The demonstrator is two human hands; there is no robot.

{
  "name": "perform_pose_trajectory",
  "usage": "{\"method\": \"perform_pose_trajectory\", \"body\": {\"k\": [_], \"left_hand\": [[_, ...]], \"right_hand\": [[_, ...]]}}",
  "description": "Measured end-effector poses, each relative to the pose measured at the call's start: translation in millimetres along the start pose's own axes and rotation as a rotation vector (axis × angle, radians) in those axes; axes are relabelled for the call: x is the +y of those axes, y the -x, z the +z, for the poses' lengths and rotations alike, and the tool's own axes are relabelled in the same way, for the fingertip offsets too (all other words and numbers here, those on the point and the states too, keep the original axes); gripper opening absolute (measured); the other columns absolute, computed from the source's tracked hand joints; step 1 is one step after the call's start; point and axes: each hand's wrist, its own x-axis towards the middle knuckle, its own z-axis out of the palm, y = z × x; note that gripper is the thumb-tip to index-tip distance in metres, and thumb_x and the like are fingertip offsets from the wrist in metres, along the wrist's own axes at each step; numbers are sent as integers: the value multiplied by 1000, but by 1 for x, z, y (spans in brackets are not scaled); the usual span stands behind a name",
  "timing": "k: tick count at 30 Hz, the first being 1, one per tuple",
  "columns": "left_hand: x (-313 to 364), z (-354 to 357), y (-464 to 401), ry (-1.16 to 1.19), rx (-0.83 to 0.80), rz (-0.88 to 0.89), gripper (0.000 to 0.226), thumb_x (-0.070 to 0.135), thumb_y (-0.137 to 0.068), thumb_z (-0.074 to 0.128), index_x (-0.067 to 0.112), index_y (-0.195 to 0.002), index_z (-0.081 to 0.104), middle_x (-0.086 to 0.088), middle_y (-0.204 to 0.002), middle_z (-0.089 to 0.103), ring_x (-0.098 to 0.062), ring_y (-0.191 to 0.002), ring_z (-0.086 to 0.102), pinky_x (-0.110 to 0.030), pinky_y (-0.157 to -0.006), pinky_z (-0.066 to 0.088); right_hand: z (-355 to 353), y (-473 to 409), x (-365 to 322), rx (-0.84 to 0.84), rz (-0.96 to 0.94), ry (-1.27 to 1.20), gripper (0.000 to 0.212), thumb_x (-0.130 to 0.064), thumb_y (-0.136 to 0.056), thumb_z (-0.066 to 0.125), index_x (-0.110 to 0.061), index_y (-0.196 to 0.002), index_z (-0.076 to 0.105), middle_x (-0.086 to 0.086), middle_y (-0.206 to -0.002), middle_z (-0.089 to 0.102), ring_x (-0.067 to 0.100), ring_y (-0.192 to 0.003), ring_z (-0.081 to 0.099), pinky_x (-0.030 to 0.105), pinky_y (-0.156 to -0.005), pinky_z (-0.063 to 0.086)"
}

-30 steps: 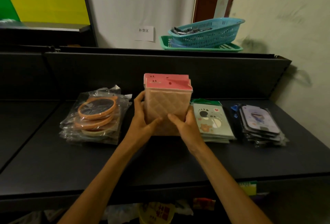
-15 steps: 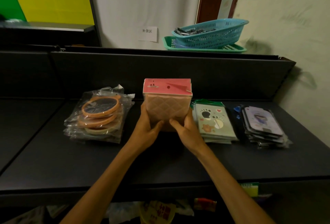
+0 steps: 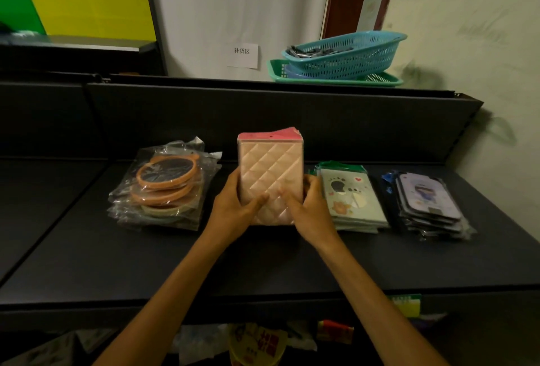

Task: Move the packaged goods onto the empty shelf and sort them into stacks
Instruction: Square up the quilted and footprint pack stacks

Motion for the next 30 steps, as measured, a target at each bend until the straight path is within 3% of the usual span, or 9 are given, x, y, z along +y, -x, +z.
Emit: {"method": "perform_pose_trajectory", "body": {"k": [3,8,14,20,25,30], "left_hand": [[-3,0,-2,-127,-3,-87,72,36,-81,70,26,-142,33,1,-136,49,-13,-116,51,-37,-93,48],[-1,-3,-11,-424,-48,-241,72,48,-78,66,21,-139,37,-9,-138,44,-24,-117,50,-38,-95,43],[8,-3,-16,-614,-134,-332,66,47,-86,60,12,-138,40,-14,-139,40,-30,-124,42,-45,-105,37],[8,-4,-14,-729,-88,-253,76,51,-82,61,15,-142,33,-14,-141,38,-30,-125,41,-40,-102,35],[15,-6,-12,-849,-6,-45,81,56,-83,56,15,-146,25,-12,-147,34,-31,-133,33,-44,-107,30],[37,9,-12,-933,-117,113,72,55,-86,53,20,-144,29,-7,-144,37,-29,-131,35,-45,-106,30]], "right_hand": [[6,-1,-2,-20,75,208,49,-42,-91,55,-14,-129,38,2,-120,50,12,-96,53,22,-66,43],[11,-4,1,-19,104,461,53,-47,-91,51,-8,-126,44,11,-128,43,26,-112,49,42,-91,47],[15,-4,-3,-81,149,617,57,-48,-95,43,-5,-132,40,16,-137,36,31,-123,41,38,-97,37],[14,1,-12,-127,117,719,60,-48,-93,45,-7,-137,36,13,-136,33,27,-123,37,35,-96,35],[-10,12,-32,-76,-100,785,54,-47,-92,49,-17,-136,40,5,-134,41,22,-122,42,35,-98,36],[-66,15,-35,16,-112,908,49,-41,-92,54,-20,-135,45,2,-138,44,21,-126,39,36,-106,32]]}}
